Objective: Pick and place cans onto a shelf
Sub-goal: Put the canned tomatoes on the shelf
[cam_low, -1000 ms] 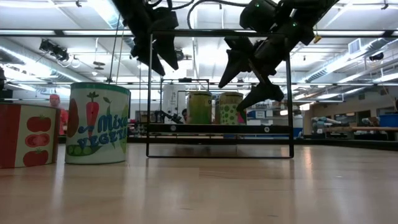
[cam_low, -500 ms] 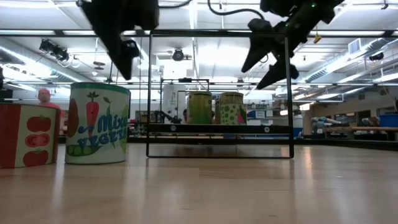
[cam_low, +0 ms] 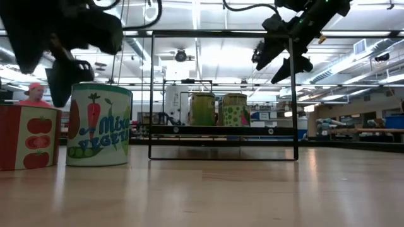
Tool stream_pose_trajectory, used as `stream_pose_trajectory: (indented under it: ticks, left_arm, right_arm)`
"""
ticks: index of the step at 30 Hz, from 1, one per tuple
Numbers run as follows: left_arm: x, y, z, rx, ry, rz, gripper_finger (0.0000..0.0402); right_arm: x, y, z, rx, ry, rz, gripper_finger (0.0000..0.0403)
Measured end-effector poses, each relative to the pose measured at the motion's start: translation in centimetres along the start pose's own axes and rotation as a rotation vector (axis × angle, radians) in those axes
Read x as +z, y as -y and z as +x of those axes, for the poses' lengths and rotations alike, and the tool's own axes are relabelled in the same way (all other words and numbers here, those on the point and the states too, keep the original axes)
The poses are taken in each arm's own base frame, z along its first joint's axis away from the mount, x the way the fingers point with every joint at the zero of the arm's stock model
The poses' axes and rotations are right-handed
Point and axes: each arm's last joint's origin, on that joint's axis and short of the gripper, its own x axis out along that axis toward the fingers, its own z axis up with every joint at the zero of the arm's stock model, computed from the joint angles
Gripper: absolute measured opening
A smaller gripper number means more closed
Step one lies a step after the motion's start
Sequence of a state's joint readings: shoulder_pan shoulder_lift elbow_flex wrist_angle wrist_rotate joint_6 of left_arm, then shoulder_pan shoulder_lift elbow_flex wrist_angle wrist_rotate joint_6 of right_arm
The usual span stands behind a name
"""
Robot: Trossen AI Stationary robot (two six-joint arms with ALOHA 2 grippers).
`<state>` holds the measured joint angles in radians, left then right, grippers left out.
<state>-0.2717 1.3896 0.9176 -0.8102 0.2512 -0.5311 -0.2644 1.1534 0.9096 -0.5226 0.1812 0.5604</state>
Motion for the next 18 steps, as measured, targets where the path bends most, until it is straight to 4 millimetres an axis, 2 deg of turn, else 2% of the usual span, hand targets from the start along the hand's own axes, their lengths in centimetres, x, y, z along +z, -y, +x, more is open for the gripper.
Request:
stream_pose_trajectory:
  ticks: [10,18]
  left_arm:
    - [-2.4,3.4,1.1,0.096,0.034,0.183,0.0387]
    - [-2.8,4.2,1.5,0.173,0.088,0.302,0.0387]
  right_arm:
    - [0.1,-0.2,0.5,0.025,-0.007,-0.012,0.0350]
    - [0.2,-0.2,0.5,0.028,0.005,-0.007,0.0350]
